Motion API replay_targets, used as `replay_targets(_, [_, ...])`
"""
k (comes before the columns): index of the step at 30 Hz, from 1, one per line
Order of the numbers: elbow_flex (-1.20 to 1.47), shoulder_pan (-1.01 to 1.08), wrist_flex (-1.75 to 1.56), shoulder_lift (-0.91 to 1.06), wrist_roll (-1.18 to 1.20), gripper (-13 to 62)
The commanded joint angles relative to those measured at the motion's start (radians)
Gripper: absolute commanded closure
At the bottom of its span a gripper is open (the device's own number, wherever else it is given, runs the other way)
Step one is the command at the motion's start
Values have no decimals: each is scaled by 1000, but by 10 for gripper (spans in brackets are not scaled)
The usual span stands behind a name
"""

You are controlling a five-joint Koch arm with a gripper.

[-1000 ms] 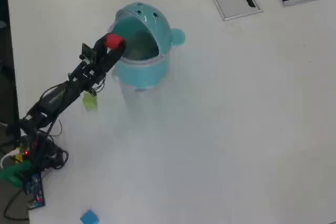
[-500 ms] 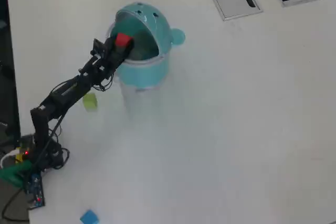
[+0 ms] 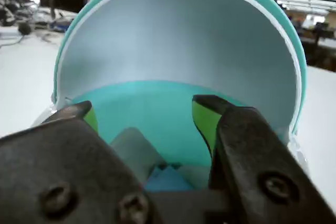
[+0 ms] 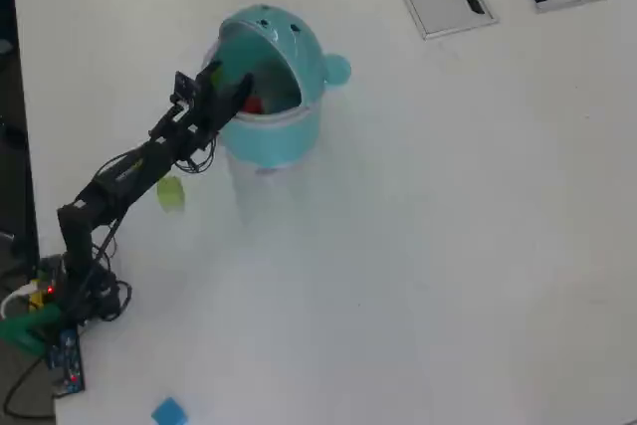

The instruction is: Grasp RGB lego blocks and put them in the bin one by one.

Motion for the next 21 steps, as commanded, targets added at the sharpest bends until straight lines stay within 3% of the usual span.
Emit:
replay_targets(1, [-63,-20,5,86,-37,149])
replay_targets(21, [497,-84,123,554,-20,173])
